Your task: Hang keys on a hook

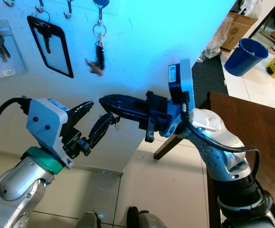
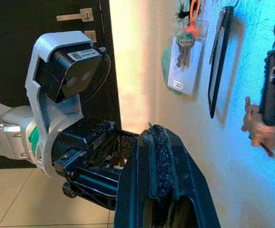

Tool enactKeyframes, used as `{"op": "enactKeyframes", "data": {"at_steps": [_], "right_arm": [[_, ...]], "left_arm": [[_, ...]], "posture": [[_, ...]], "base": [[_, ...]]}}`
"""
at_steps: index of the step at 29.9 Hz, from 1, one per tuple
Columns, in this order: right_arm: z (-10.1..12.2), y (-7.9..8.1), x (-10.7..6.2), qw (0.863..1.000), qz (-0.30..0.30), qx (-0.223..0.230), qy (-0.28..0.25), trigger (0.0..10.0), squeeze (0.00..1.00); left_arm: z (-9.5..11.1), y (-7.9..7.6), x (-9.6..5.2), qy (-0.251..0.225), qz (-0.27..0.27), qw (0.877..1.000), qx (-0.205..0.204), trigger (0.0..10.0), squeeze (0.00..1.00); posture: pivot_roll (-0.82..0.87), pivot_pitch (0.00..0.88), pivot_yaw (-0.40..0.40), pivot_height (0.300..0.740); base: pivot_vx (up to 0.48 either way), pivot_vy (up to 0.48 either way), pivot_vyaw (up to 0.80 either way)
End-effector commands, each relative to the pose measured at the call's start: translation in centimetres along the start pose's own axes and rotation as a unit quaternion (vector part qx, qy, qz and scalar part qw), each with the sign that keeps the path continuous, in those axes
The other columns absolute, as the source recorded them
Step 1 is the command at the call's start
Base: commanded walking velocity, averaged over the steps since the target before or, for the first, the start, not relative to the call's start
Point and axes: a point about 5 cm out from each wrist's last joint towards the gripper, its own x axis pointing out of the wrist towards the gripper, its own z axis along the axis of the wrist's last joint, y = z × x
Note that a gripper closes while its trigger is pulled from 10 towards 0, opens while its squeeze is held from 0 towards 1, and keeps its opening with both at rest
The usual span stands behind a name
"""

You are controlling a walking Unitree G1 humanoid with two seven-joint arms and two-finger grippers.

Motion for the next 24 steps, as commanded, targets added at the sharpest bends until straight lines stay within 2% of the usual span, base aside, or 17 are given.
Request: {"op": "enactKeyframes", "data": {"at_steps": [1, 2, 3, 4, 6, 7, 24], "right_arm": [[0.3, 0.3, 0.0, 1.000, 0.012, -0.003, -0.001, 10.0, 0.00], [0.3, 0.3, 0.0, 1.000, 0.012, -0.003, -0.001, 10.0, 0.00], [0.3, 0.3, 0.0, 1.000, 0.012, -0.002, -0.002, 10.0, 0.00], [0.3, 0.2, 0.0, 1.000, 0.012, -0.002, -0.001, 10.0, 0.00], [0.2, 0.2, 0.0, 1.000, 0.011, -0.002, 0.000, 10.0, 0.00], [0.1, 0.2, 0.0, 1.000, 0.010, -0.003, 0.002, 10.0, 0.00], [-0.8, -0.2, -0.3, 1.000, -0.013, -0.013, 0.021, 10.0, 0.00]], "left_arm": [[-0.3, -0.1, 0.1, 0.002, 0.000, 1.000, -0.007, 9.5, 0.00], [-0.3, -0.1, 0.1, 0.002, 0.000, 1.000, -0.007, 9.5, 0.00], [-0.2, -0.1, 0.2, 0.000, 0.002, 1.000, -0.009, 5.1, 0.00], [-0.2, 0.0, 0.3, -0.003, 0.004, 1.000, -0.011, 1.5, 0.00], [-0.1, 0.0, 0.4, -0.005, 0.005, 1.000, -0.012, 1.5, 0.00], [-0.1, 0.0, 0.4, -0.007, 0.004, 1.000, -0.014, 0.0, 0.00], [0.8, 0.0, 0.2, -0.038, 0.011, 0.997, -0.064, 0.0, 0.00]], "posture": [[0.06, 0.145, -0.098, 0.740], [0.06, 0.145, -0.098, 0.740], [0.06, 0.145, -0.098, 0.740], [0.06, 0.146, -0.097, 0.740], [0.06, 0.146, -0.097, 0.740], [0.06, 0.146, -0.095, 0.740], [0.07, 0.152, -0.096, 0.740]], "base": [[0.000, 0.000, 0.00], [0.000, 0.000, 0.00], [0.000, 0.000, 0.00], [0.000, 0.000, 0.00], [0.000, 0.000, 0.00], [0.000, 0.000, 0.00], [0.000, 0.000, 0.00]]}}
